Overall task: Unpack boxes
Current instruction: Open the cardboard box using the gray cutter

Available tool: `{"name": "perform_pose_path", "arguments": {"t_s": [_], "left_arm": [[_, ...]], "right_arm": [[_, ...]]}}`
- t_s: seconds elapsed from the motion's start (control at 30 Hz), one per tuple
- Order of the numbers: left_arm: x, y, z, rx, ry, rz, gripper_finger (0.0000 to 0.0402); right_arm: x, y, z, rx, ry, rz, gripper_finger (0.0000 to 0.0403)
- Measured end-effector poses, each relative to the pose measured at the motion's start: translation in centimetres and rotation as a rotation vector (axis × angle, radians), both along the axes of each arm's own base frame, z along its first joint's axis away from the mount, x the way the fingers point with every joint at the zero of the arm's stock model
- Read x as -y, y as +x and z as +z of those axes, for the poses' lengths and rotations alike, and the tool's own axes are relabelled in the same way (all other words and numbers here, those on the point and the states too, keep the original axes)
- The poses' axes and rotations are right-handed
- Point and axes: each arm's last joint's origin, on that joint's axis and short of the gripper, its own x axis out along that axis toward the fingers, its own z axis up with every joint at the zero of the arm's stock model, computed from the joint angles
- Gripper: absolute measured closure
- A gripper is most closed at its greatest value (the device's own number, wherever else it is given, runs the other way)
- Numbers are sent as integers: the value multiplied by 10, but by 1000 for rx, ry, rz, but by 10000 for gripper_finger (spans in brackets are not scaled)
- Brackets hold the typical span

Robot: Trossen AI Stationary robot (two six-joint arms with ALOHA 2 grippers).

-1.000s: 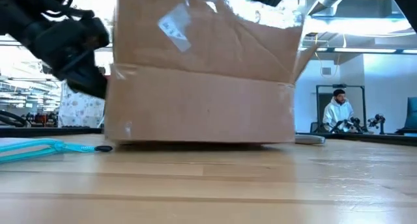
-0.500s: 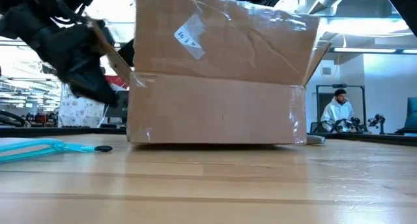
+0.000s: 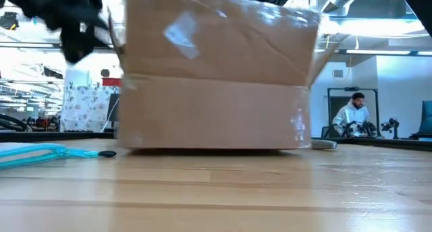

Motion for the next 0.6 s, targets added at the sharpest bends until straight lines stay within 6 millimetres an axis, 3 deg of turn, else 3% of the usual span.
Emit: {"name": "perform_pose_path", "arguments": {"t_s": [0.17, 0.3, 0.4, 0.6], "left_arm": [[-5, -9, 35, 300, 98, 51, 255], [-7, -10, 46, 394, 183, 76, 255], [-9, -5, 36, 296, 219, 91, 255], [-12, 7, -2, -82, 229, 84, 255]], "right_arm": [[0, -1, -5, -31, -1, 0, 285], [-1, -1, -3, -17, -1, 1, 285], [0, -1, -4, -22, -2, 1, 285], [6, -1, -4, -24, 0, -13, 285]]}}
